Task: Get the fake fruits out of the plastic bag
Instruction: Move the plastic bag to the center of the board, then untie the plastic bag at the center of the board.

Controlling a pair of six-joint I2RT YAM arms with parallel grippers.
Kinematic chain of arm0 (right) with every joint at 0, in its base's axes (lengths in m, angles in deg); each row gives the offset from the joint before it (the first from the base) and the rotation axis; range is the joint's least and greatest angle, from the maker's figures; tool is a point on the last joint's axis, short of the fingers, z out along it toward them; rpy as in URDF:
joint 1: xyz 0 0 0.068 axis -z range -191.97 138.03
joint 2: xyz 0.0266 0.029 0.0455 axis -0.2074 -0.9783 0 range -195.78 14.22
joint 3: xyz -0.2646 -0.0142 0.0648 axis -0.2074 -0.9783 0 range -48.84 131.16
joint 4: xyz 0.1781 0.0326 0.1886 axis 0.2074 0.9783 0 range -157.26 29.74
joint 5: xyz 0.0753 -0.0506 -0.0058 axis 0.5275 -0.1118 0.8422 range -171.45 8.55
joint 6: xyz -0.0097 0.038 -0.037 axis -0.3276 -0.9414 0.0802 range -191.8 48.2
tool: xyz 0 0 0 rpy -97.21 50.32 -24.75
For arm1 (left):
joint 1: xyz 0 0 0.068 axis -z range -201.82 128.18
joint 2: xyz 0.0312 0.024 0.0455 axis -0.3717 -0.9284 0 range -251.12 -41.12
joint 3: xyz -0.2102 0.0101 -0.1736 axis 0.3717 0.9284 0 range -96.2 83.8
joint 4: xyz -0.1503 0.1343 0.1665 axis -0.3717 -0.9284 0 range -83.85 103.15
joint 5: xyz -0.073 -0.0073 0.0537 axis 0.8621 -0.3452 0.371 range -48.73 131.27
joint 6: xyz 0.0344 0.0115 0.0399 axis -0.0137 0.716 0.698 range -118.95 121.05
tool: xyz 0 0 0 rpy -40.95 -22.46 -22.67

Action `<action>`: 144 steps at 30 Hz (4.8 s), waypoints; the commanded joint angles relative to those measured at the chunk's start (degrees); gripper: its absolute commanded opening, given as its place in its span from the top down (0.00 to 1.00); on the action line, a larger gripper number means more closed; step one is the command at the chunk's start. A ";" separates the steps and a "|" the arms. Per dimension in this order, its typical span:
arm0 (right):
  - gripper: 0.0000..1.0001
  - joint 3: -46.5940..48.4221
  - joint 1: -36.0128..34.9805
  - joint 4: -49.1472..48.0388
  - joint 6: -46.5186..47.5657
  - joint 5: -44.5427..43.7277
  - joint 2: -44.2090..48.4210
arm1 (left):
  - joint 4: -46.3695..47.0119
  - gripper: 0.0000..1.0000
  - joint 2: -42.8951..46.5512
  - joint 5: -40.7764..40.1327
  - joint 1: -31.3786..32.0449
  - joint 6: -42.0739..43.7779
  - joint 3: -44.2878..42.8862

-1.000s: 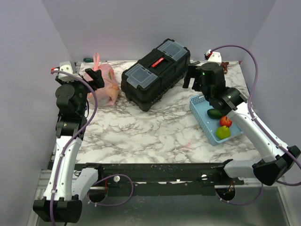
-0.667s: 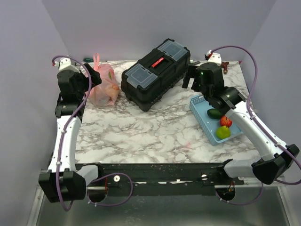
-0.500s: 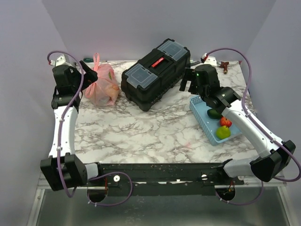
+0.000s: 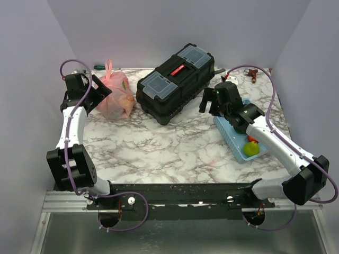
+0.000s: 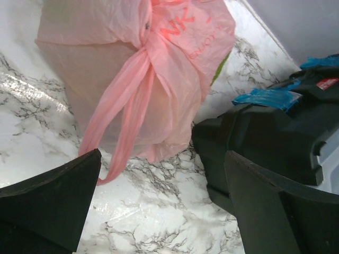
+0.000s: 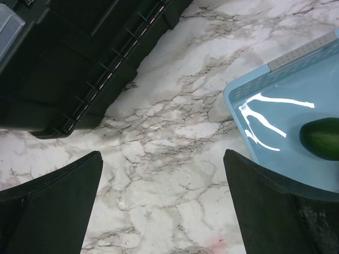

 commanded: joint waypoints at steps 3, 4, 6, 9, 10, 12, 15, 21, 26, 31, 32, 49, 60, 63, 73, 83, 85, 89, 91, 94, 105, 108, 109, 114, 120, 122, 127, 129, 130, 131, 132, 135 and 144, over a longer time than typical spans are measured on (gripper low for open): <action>0.00 0.15 -0.18 0.06 -1.69 1.36 0.22 | -3.46 0.01 -4.96 -2.95 -1.79 -0.24 -3.84; 0.00 0.15 -0.21 0.20 -1.78 1.47 0.48 | -3.63 0.01 -5.58 -2.57 -1.96 0.12 -4.27; 0.00 -0.71 -0.23 -0.29 -1.78 1.97 1.43 | -5.24 0.01 -7.08 -2.53 -2.15 1.80 -6.30; 0.00 -2.19 -0.21 -0.94 -1.91 2.67 2.86 | -6.08 0.01 -7.81 -5.10 -2.15 4.26 -7.19; 0.00 -2.22 -0.23 -0.76 -1.92 2.77 3.25 | -6.25 0.01 -7.73 -6.18 -2.15 5.23 -7.20; 0.00 -2.22 -0.23 -0.18 -2.09 2.63 3.81 | -6.48 0.01 -7.16 -6.53 -2.11 6.50 -7.88; 0.00 -3.57 -0.23 -0.68 -2.08 2.87 4.76 | -7.40 0.05 -6.43 -0.82 -2.36 8.58 -9.49; 0.00 -3.65 -0.22 0.00 -1.89 3.52 4.74 | -3.08 0.10 -3.31 5.28 -3.77 7.92 -6.08; 0.00 -4.07 -0.18 -0.44 -1.93 2.54 4.73 | -9.00 0.05 -5.91 -4.07 -4.99 4.45 -9.00; 0.00 -3.65 -0.18 -1.14 -2.33 3.20 4.17 | -7.55 0.08 -11.98 7.15 -7.00 -1.76 -9.08; 0.00 -4.07 -0.23 -1.47 -2.36 3.37 4.12 | -7.46 0.09 -12.96 9.56 -7.04 -3.02 -9.18; 0.00 -2.06 -0.18 -0.59 -3.71 7.36 -0.34 | 9.32 0.96 -13.10 27.83 -6.68 -16.11 0.84; 0.00 -9.82 -0.86 -7.88 -7.13 27.09 0.82 | 15.25 1.00 0.23 29.84 -3.91 -25.62 18.66; 0.00 -12.95 -2.05 -10.05 -7.70 29.79 1.69 | 18.05 1.00 9.30 29.66 -3.16 -26.97 28.45; 0.00 -21.47 -14.71 -19.96 -12.08 28.21 0.71 | 14.98 1.00 45.63 21.49 14.69 -25.84 52.24; 0.00 -23.59 -19.30 -21.30 -11.28 16.01 1.65 | 9.69 0.98 63.16 10.16 41.53 -31.53 59.61; 0.00 -23.77 -19.46 -21.15 -12.85 12.28 1.66 | 12.37 0.98 59.45 7.70 47.54 -33.28 59.39; 0.00 -25.47 -19.44 -20.08 -17.39 6.49 2.72 | 18.48 1.00 46.52 2.07 60.69 -34.29 54.51; 0.00 -27.04 -19.42 -20.36 -16.68 5.27 3.89 | 16.84 1.00 40.08 -1.85 66.05 -32.73 48.79; 0.00 -28.75 -19.44 -19.00 -12.96 6.40 6.76 | 15.23 1.00 32.76 -3.34 69.44 -29.54 41.25; 0.01 -35.17 -19.48 -24.65 -2.41 17.90 15.56 | 12.95 0.17 42.22 -12.41 72.09 -23.88 42.98; 0.02 -33.66 -19.53 -24.92 -0.12 20.21 15.20 | 3.18 0.11 47.77 -14.89 72.08 -19.11 40.56; 0.02 -33.62 -19.49 -26.10 0.48 21.71 14.97 | 0.25 0.10 49.54 -15.60 72.08 -17.23 39.39; 0.07 -30.20 -19.65 -27.70 2.55 25.13 11.55 | -20.16 0.01 54.36 -26.47 71.74 -12.71 29.88; 0.07 -24.78 -20.37 -28.51 3.90 26.43 6.04 | -28.05 0.01 48.08 -36.49 69.06 -4.42 24.30; 0.07 -24.30 -21.17 -30.18 2.73 26.76 4.40 | -27.11 0.01 44.16 -35.26 66.77 -0.61 23.48; 0.07 -25.38 -21.89 -35.18 -1.04 28.66 2.88 | -20.55 0.01 36.38 -18.57 56.13 12.24 22.00; 0.08 -25.83 -21.95 -35.47 -1.91 28.31 2.79 | -18.27 0.03 33.81 -12.23 52.59 17.03 22.63; 0.09 -25.71 -21.94 -34.67 -2.40 27.83 2.75 | -17.53 0.05 32.68 -8.90 51.55 18.65 22.94; 0.09 -25.24 -21.94 -33.80 -2.61 27.49 2.79 | -17.31 0.07 31.88 -7.16 51.08 19.28 23.13; 0.09 -25.04 -22.01 -33.02 -2.77 27.26 3.02 | -16.92 0.10 31.17 -5.01 51.05 19.84 23.28; 0.09 -26.00 -22.02 -33.68 -2.55 27.31 4.49 | -15.55 0.15 29.26 -1.04 50.99 20.85 23.80; 0.12 -23.15 -22.47 -32.73 -3.54 23.48 1.39 | -17.29 0.38 24.12 0.72 50.35 21.42 23.49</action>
